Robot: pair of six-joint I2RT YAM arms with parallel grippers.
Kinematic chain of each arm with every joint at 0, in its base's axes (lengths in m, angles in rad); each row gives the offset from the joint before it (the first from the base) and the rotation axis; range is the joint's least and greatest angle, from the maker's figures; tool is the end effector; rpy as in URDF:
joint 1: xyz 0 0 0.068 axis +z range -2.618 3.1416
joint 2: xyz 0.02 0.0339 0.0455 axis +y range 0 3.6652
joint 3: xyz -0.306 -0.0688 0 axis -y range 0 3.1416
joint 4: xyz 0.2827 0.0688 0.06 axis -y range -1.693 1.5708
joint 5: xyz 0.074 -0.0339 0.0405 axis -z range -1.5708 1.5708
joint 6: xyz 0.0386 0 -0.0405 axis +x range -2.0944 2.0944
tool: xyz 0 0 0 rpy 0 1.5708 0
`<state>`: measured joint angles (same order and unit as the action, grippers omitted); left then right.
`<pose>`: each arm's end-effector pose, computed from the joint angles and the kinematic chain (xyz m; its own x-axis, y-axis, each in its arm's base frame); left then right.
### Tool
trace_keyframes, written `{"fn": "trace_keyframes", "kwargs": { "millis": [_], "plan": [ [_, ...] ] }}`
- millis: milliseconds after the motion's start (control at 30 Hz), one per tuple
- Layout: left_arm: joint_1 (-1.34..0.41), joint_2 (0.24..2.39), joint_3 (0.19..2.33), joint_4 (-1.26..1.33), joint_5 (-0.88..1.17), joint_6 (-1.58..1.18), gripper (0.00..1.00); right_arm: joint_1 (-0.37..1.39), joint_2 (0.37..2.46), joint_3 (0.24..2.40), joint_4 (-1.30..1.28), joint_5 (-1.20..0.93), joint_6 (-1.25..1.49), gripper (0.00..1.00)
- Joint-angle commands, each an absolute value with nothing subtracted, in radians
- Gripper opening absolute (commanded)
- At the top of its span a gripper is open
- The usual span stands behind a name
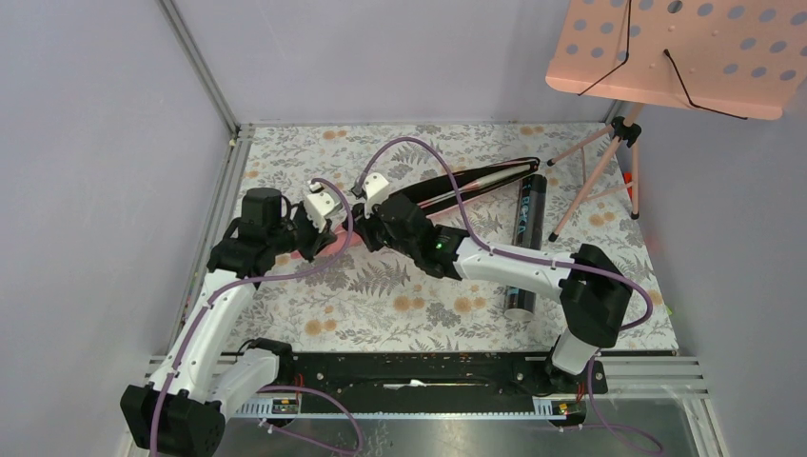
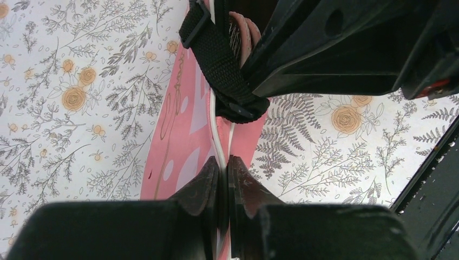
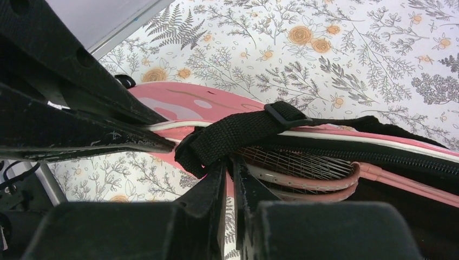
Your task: Pack up the badminton gear
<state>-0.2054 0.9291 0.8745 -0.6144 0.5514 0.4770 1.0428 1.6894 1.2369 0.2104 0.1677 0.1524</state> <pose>0.1978 -0.0619 0.3368 -0.2749 0.4567 -0.8461 0.7905 0.6083 0.0715 0.2300 0.3816 0.3208 -0.2363 -0.1080 -0.9657 -0.7428 0.6608 0.1078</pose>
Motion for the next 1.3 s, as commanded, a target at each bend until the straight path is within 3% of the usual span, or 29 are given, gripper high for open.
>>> {"fn": "trace_keyframes", "kwargs": {
  "millis": [0,133,233,433,733,1000,1200,1267],
  "plan": [
    [-0.225,0.896,0.882,-0.575,0.637,0.486,0.0,1.029,1.669,1.284,0.189,0.16,0.074,0.04],
    [-0.227,0.901,0.881,-0.578,0.641,0.495,0.0,1.031,1.668,1.277,0.204,0.008,0.025,0.0],
    [-0.227,0.898,0.88,-0.575,0.62,0.495,0.0,1.031,1.656,1.267,0.203,0.008,0.006,0.0],
    [-0.227,0.859,0.837,-0.554,0.547,0.557,0.0,1.007,1.664,1.333,-0.091,0.276,0.011,0.0],
    [-0.224,0.821,0.814,-0.57,0.473,0.631,0.0,0.873,1.7,1.328,-0.366,0.44,0.021,0.0],
    [-0.199,0.834,0.828,-0.634,0.457,0.735,0.0,0.735,1.663,1.265,-0.348,0.368,-0.056,0.0],
    [-0.182,0.849,0.841,-0.712,0.518,0.816,0.0,0.713,1.557,1.203,-0.251,0.037,-0.116,0.0],
    [-0.175,0.852,0.844,-0.744,0.533,0.859,0.0,0.712,1.544,1.206,-0.252,0.069,-0.131,0.0]
  ]
}}
